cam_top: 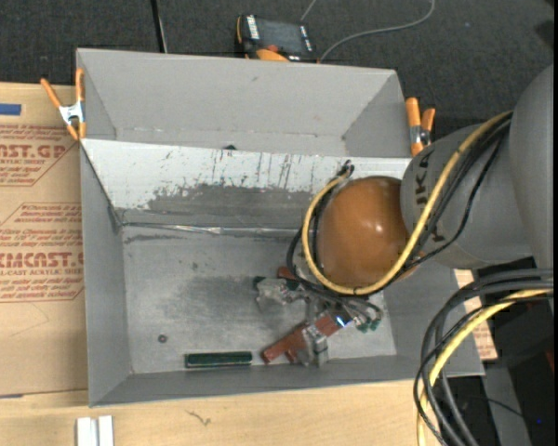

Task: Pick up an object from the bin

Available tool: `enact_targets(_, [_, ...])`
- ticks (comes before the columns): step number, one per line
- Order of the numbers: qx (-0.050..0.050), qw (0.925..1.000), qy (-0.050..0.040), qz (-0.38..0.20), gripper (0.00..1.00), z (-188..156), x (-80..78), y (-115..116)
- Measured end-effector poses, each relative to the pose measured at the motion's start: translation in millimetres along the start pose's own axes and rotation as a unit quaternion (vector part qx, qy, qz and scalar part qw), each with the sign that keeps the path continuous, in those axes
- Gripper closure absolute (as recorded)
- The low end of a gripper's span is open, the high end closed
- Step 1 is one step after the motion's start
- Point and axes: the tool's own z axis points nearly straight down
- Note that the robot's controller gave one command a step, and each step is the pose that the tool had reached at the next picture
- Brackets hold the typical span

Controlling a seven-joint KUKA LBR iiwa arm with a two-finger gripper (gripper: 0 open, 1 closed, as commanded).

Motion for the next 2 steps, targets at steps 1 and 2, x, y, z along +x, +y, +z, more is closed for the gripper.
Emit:
enact_targets(1, [0.000,1.0000,-0.0002,0.001,1.00,-3,-0.8,0])
enact_targets(2, [0.002,0.9997,-0.0038,0.024,1.00,-138,-14.0,6])
